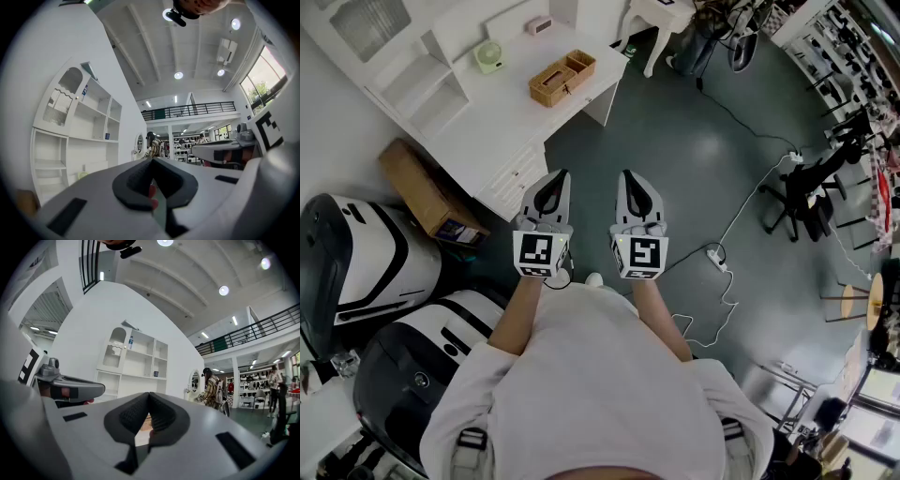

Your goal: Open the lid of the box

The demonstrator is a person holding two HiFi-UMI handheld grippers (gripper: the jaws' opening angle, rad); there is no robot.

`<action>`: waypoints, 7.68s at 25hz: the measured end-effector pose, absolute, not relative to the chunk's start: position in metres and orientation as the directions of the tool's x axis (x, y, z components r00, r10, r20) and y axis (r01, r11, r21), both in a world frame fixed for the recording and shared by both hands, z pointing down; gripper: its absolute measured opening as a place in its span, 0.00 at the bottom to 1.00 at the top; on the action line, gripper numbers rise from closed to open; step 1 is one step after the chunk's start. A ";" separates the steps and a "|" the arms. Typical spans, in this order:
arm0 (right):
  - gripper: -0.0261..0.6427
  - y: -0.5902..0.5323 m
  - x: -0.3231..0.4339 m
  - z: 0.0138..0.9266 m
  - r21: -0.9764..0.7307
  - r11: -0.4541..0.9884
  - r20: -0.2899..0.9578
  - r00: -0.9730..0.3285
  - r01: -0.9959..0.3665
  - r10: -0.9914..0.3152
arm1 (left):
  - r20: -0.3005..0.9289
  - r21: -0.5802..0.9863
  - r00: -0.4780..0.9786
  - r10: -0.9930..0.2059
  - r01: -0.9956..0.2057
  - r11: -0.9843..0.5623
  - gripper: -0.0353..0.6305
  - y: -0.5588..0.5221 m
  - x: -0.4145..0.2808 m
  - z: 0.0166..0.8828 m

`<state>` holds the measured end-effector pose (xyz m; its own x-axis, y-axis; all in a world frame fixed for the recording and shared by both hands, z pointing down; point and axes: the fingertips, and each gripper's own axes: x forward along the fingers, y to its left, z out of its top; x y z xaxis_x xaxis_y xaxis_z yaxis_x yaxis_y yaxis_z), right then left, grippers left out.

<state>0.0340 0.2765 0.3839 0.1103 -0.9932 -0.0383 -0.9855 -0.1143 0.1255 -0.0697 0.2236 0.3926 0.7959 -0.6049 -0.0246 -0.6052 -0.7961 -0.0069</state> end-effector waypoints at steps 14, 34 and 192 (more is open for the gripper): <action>0.03 0.245 0.026 0.388 0.116 -0.137 -0.042 0.133 -0.984 -0.990 | -0.009 0.006 0.807 -0.590 -0.590 -0.807 0.04 0.194 -0.083 0.403; 0.03 0.084 0.119 0.410 0.137 -0.087 -0.047 0.081 -0.987 -0.996 | -0.019 0.003 0.766 -0.642 -0.642 -0.767 0.04 0.028 -0.012 0.418; 0.04 -0.151 0.140 0.391 0.032 0.199 0.001 -0.199 -0.980 -0.980 | -0.092 -0.013 0.662 -0.744 -0.748 -0.664 0.04 -0.160 0.024 0.363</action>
<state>0.1402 -0.1506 0.3908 -0.1987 -0.9801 0.0015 -0.9795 0.1986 0.0321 0.0236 -0.1600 0.3628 0.6622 -0.7437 -0.0917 -0.7476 -0.6641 -0.0129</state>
